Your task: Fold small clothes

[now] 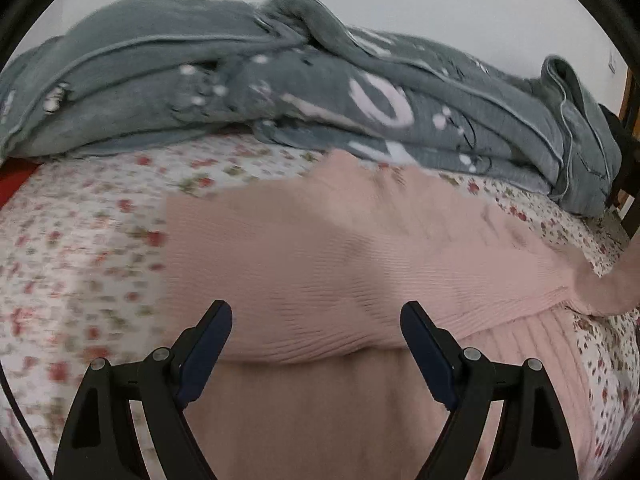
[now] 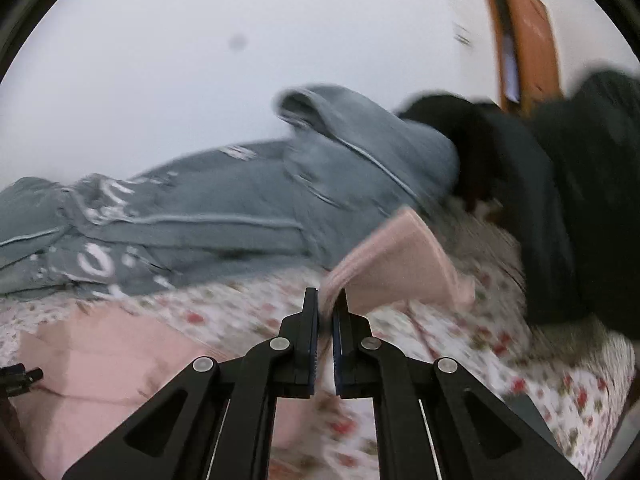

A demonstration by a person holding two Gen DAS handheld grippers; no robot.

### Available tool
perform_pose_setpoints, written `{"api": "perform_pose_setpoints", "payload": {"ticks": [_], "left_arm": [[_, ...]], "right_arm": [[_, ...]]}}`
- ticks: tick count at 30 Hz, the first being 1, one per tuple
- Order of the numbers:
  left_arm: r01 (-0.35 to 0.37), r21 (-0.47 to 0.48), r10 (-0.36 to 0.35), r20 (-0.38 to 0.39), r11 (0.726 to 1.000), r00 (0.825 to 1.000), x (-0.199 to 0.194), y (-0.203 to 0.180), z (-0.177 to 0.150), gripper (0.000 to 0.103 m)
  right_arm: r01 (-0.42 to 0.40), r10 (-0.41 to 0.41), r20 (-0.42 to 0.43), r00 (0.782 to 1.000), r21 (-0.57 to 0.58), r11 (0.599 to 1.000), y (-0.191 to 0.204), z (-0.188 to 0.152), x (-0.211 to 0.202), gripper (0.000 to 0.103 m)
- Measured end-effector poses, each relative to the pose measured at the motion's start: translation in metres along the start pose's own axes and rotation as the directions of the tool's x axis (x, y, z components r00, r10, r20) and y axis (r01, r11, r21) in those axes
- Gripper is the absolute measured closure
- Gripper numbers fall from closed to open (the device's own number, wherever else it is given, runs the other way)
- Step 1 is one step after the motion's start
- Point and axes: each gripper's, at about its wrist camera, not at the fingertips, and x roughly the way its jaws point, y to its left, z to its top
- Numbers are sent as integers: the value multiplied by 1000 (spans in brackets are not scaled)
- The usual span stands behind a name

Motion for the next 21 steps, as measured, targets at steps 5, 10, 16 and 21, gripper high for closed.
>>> {"api": "perform_pose_setpoints", "payload": {"ticks": [5, 10, 16, 21], "left_arm": [[-111, -68, 113, 34, 992, 993, -40, 76, -11, 17], [-182, -170, 187, 14, 969, 982, -68, 150, -31, 17], [-258, -213, 257, -33, 942, 966, -78, 197, -57, 17], [-240, -208, 236, -46, 948, 971, -70, 196, -58, 17]], "right_arm": [[-161, 167, 52, 985, -107, 981, 115, 29, -16, 97], [-366, 370, 0, 929, -157, 917, 231, 11, -18, 97], [-575, 540, -212, 815, -184, 797, 362, -55, 8, 97], [-665, 571, -363, 736, -229, 711, 407, -98, 22, 92]]}}
